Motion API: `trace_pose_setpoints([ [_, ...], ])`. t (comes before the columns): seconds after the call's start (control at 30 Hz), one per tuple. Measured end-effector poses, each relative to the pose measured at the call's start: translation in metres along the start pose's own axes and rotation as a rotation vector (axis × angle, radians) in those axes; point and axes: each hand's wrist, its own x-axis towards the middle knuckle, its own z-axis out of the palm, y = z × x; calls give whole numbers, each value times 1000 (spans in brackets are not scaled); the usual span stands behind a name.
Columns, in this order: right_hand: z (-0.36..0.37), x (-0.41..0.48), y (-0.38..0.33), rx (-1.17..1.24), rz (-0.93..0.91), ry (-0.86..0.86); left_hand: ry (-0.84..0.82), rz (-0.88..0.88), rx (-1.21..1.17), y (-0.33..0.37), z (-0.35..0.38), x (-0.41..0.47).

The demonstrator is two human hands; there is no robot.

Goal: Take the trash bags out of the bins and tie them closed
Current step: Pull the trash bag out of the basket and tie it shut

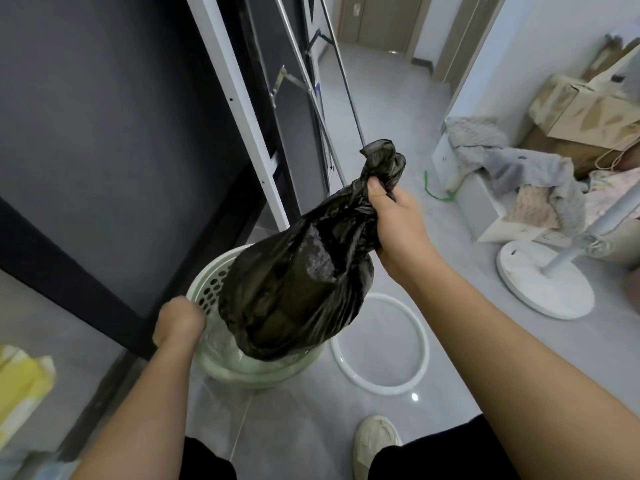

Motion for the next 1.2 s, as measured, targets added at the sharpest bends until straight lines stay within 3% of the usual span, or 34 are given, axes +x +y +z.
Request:
trace_pose_setpoints([
  [0.17, -16, -6, -16, 99, -75, 62, 14, -25, -16, -2, 0, 1],
  [0.27, -28, -13, -16, 38, -90, 118, 84, 27, 44, 4, 2, -4],
  [0.47, -59, -28, -12, -30, -76, 206, 235, 480, -40, 48, 15, -36],
  [0.6, -81, -36, -7, 37, -93, 293, 84, 675, -25, 79, 49, -62],
  [0.8, -104, -38, 2, -33, -76, 338, -100, 634, 50, 82, 80, -60],
  [1.03, -125, -28, 13, -205, -70, 332, -312, 965, -60, 95, 97, -90],
  [1.2, -150, -22, 22, -232, -40, 423, -307, 1032, 169, 93, 98, -93],
])
